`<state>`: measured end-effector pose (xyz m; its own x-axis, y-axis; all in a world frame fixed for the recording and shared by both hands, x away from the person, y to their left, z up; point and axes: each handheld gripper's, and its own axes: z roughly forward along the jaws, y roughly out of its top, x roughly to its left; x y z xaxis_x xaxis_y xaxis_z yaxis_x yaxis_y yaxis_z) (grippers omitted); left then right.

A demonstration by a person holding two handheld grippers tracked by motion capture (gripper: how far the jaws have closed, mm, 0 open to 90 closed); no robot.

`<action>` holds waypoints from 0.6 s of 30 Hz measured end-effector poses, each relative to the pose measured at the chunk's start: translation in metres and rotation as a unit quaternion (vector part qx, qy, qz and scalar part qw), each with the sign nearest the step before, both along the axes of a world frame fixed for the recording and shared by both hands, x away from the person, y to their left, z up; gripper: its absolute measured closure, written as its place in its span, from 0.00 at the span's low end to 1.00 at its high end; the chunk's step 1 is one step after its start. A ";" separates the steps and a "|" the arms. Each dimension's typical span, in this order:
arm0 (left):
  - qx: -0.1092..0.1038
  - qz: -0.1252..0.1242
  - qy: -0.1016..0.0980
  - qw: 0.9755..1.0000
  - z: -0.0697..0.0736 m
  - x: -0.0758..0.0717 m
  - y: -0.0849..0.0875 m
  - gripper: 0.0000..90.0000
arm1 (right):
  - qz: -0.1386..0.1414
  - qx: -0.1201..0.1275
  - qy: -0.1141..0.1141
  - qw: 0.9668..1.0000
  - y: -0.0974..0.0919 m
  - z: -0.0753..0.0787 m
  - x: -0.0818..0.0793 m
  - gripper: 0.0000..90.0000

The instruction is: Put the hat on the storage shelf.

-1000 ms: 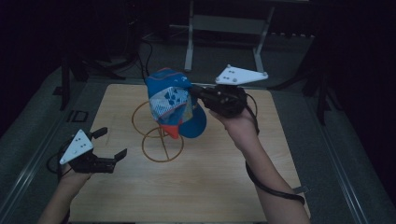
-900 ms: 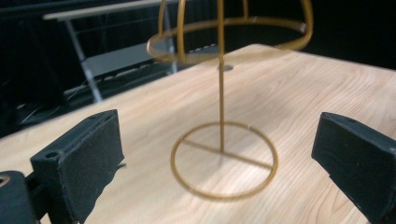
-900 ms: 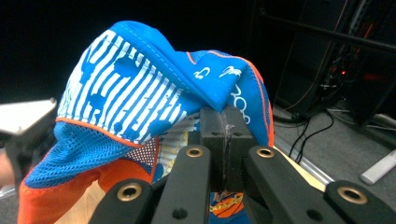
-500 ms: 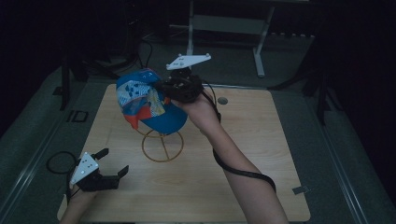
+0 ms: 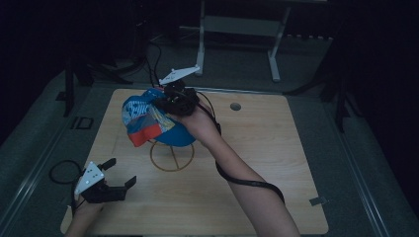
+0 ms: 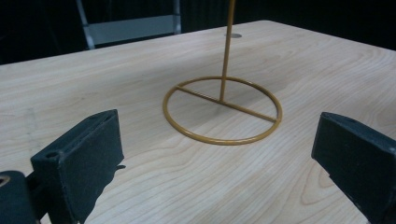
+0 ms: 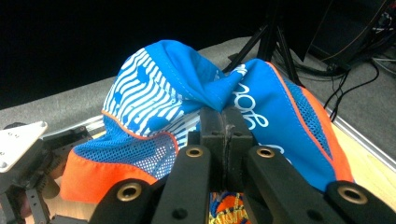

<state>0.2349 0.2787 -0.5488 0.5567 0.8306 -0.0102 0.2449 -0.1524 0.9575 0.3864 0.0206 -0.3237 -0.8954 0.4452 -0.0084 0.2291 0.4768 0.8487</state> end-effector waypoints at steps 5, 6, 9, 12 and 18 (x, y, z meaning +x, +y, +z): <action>0.004 -0.005 0.004 1.000 -0.002 0.001 -0.001 0.03 | 0.003 -0.002 0.005 1.000 -0.003 -0.004 -0.001 1.00; 0.003 -0.006 0.004 1.000 -0.002 0.001 -0.002 0.03 | 0.002 -0.002 0.007 1.000 -0.004 -0.005 -0.002 1.00; 0.003 -0.005 0.003 1.000 -0.003 0.001 -0.001 0.03 | 0.002 -0.002 0.007 1.000 -0.010 -0.008 -0.004 0.99; 0.002 -0.003 0.004 1.000 -0.004 0.001 0.000 0.03 | 0.003 0.003 0.011 1.000 -0.018 -0.011 -0.005 0.99; -0.001 -0.002 0.008 1.000 -0.005 0.002 0.001 0.03 | 0.008 0.019 0.019 1.000 -0.031 -0.016 -0.008 0.94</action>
<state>0.2368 0.2795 -0.5539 0.5606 0.8278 -0.0210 0.2587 -0.1510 0.9541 0.3780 -0.0102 -0.3397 -0.9014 0.4308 0.0423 0.2544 0.4482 0.8570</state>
